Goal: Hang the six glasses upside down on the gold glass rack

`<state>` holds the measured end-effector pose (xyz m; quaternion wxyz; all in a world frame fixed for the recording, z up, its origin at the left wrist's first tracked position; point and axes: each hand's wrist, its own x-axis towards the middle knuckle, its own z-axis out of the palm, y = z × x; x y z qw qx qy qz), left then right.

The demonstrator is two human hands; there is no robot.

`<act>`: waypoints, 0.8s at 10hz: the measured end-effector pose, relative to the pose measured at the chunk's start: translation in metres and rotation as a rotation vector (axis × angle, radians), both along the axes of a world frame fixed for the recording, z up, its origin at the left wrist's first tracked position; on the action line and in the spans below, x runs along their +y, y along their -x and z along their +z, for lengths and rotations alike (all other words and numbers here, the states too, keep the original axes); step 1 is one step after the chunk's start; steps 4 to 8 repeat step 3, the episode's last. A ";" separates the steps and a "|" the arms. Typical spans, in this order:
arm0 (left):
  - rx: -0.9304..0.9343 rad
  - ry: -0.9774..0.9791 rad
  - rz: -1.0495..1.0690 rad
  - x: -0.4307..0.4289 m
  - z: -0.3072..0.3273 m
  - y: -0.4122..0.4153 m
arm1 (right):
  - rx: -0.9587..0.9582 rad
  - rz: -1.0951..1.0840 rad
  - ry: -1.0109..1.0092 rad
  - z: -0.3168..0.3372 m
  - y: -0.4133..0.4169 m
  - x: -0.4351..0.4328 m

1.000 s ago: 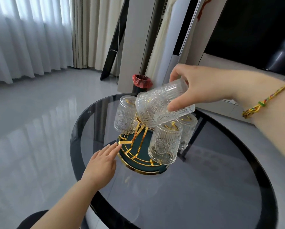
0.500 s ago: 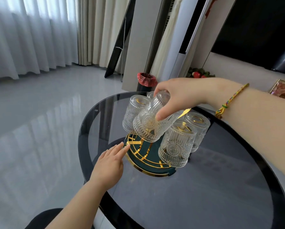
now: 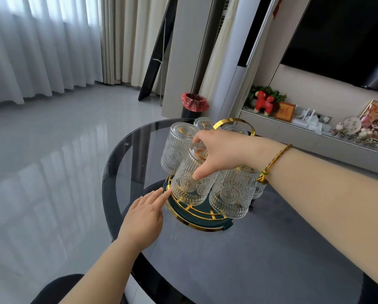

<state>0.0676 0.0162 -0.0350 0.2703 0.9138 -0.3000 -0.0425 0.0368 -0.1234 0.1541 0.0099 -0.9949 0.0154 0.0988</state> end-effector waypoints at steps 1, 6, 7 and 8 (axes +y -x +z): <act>-0.004 -0.009 0.004 -0.001 0.001 0.000 | -0.047 0.008 -0.010 -0.004 0.002 -0.004; 0.001 0.082 0.051 0.001 0.001 0.002 | -0.188 -0.012 -0.161 -0.005 0.017 -0.006; 0.001 0.082 0.051 0.001 0.001 0.002 | -0.188 -0.012 -0.161 -0.005 0.017 -0.006; 0.001 0.082 0.051 0.001 0.001 0.002 | -0.188 -0.012 -0.161 -0.005 0.017 -0.006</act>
